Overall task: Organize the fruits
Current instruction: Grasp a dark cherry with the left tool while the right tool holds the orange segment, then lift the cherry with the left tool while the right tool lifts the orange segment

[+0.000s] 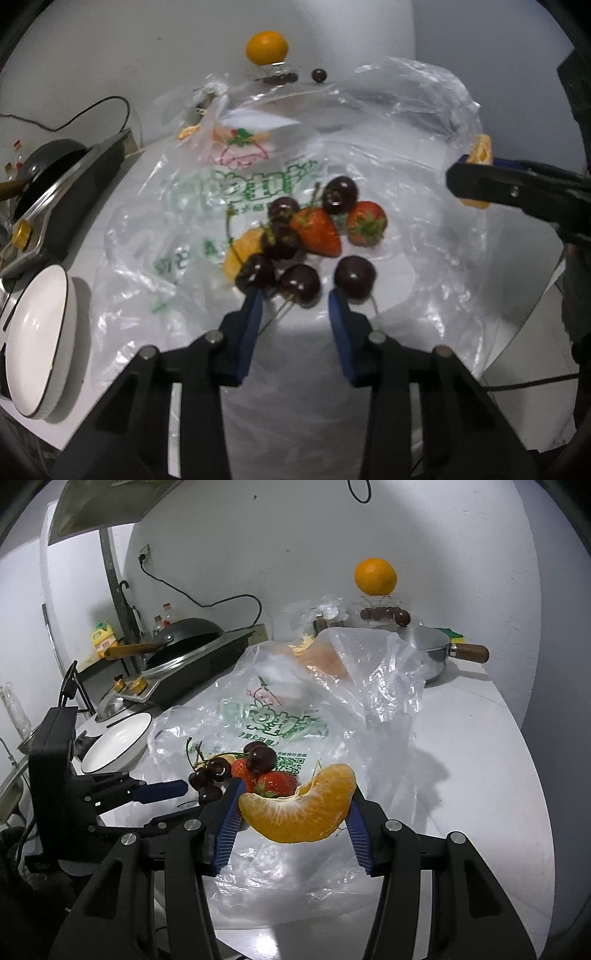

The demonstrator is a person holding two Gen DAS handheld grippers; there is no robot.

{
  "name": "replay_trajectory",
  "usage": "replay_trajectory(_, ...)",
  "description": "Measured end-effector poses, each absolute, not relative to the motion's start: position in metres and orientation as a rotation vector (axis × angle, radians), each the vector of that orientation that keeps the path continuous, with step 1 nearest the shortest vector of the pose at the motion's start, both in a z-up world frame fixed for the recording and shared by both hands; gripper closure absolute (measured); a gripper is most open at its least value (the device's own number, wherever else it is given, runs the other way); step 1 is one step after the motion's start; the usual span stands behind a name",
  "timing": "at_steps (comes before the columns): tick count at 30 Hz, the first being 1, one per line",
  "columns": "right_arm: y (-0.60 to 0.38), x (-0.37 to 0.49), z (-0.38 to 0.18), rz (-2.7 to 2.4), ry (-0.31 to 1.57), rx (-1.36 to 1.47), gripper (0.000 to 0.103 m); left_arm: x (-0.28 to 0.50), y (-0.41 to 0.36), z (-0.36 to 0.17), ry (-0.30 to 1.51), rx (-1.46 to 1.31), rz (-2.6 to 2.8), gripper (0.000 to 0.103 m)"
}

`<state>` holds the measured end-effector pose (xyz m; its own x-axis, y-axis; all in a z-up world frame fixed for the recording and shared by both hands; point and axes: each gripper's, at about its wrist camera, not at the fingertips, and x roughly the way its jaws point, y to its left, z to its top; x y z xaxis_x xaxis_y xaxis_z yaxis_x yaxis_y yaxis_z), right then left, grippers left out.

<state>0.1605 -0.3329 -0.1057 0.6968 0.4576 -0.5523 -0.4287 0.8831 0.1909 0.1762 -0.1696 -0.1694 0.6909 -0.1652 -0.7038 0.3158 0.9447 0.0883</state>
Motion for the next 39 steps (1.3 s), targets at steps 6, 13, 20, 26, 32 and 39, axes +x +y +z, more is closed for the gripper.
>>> replay_trajectory(6,-0.335,0.160,-0.109,0.491,0.640,0.052,0.048,0.182,-0.172,-0.172,0.767,0.225,-0.275,0.066)
replay_trajectory(13,-0.334,0.158,-0.110,0.494,0.641,0.049,0.048,0.188,-0.176,-0.170,0.757,0.254,-0.291,0.066)
replay_trajectory(20,-0.334,0.156,-0.108,0.481,0.643,0.052,0.048,0.191,-0.170,-0.169,0.755,0.249,-0.313,0.077)
replay_trajectory(26,-0.335,0.155,-0.104,0.468,0.636,0.049,0.048,0.187,-0.168,-0.168,0.747,0.246,-0.323,0.078)
replay_trajectory(32,-0.328,0.153,-0.094,0.463,0.615,0.039,0.048,0.176,-0.165,-0.155,0.726,0.226,-0.351,0.085)
replay_trajectory(39,-0.321,0.152,-0.091,0.461,0.608,0.031,0.048,0.182,-0.166,-0.164,0.750,0.269,-0.350,0.075)
